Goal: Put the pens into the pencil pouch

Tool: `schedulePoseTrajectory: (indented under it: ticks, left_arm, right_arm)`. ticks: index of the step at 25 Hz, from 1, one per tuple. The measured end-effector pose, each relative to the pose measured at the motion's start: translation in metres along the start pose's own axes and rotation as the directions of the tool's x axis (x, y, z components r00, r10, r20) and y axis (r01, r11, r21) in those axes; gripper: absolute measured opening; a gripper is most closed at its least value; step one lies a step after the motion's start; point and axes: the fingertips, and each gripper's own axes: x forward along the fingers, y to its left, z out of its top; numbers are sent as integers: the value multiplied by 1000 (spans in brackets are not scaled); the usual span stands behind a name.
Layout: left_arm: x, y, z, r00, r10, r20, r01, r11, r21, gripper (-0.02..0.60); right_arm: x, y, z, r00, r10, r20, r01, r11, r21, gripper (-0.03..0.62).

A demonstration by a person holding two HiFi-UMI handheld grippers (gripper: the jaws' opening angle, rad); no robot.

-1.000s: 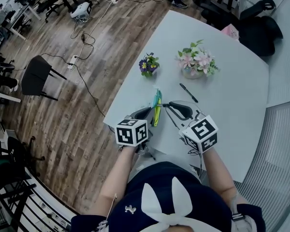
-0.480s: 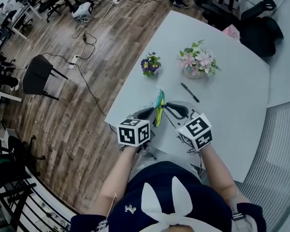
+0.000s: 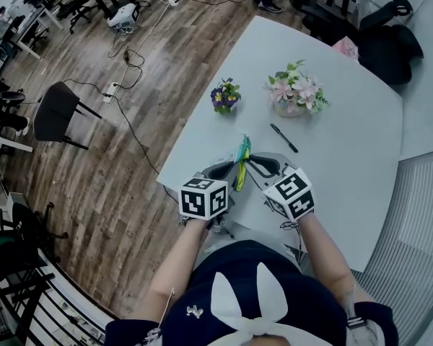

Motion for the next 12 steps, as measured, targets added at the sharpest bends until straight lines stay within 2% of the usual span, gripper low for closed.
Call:
schedulePoseTrajectory:
  ticks: [12]
  left_arm:
    - [4, -3, -2, 1000, -10, -6, 10, 1000, -5, 31]
  right_arm:
    - [8, -5, -18, 999, 8, -49, -7, 1000, 15, 66]
